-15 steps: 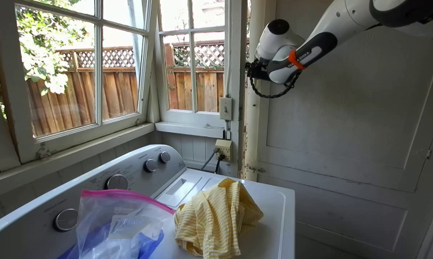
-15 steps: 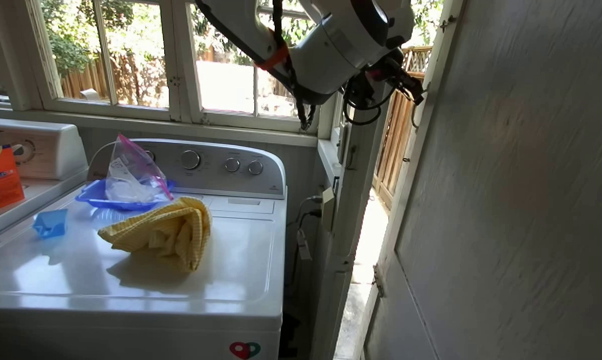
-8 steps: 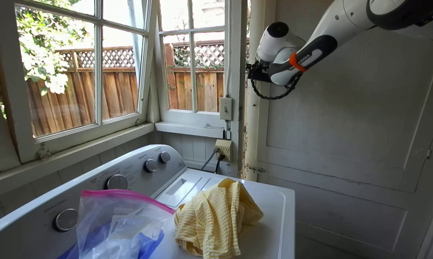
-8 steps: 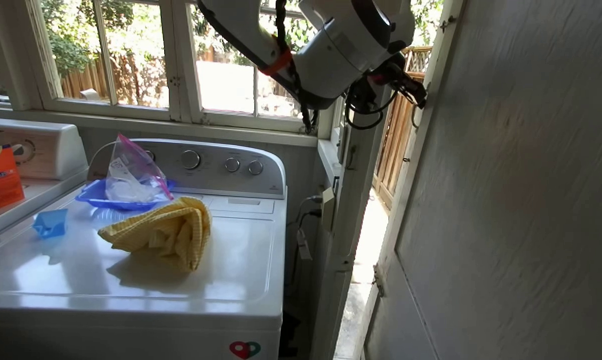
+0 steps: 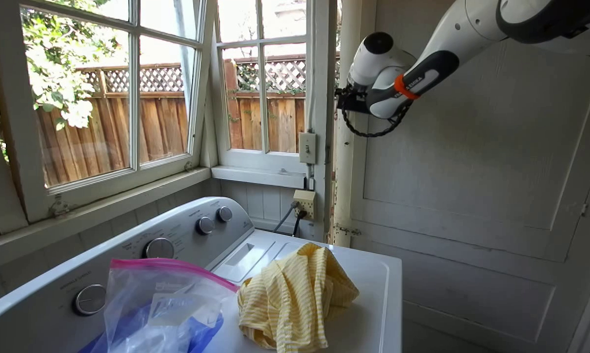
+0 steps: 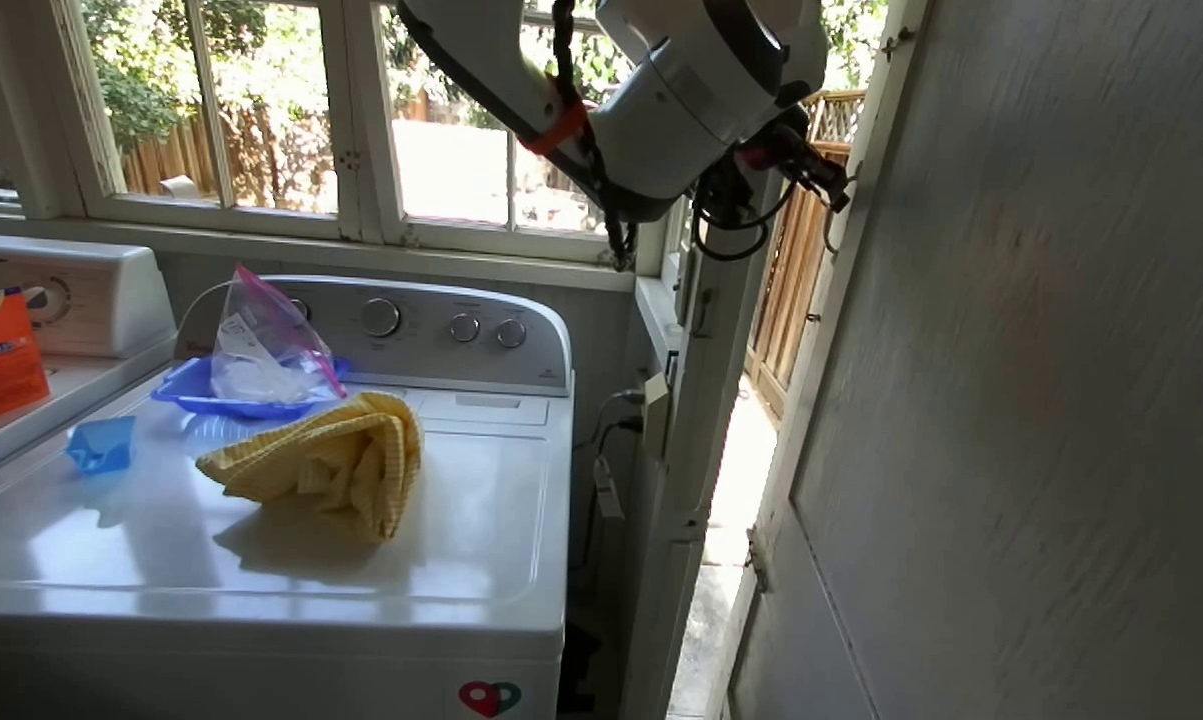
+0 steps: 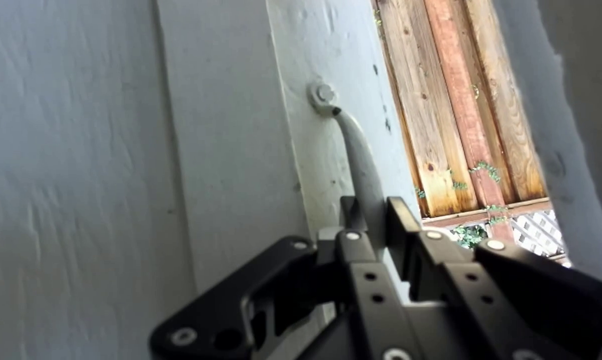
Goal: Close the door completely
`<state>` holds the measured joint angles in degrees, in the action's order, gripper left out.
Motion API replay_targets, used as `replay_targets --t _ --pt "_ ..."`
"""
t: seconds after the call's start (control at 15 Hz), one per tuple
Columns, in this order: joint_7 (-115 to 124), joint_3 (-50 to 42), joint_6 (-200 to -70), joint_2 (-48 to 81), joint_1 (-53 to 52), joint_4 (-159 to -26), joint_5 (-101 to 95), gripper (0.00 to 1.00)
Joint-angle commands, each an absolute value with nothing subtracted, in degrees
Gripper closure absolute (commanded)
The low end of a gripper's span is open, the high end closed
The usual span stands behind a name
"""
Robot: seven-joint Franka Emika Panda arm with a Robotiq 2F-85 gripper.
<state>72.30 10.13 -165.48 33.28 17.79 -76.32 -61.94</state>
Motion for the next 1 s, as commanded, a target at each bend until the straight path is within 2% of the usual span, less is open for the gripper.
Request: replay_targets --t 0.0,0.13,0.2,0.73,0.8,0.87,0.93 --pt "70.68 12.15 -166.34 31.58 19.05 -80.07 -59.86 0.96" --pt "66.61 15.39 -166.7 28.95 21.24 -84.31 -56.5 0.96" --pt "61.27 11.26 -168.97 26.99 18.21 -87.07 -48.48 0.96" --pt "30.73 7.94 -166.29 16.26 12.51 -99.67 -15.93 0.96" --pt "27.07 8.49 -165.46 15.11 12.17 -100.85 -11.8 0.96" --pt "26.25 15.53 -164.43 14.51 17.88 -101.68 -12.39 0.96" --pt "23.15 16.42 -164.05 14.01 18.38 -102.13 -9.33 0.96"
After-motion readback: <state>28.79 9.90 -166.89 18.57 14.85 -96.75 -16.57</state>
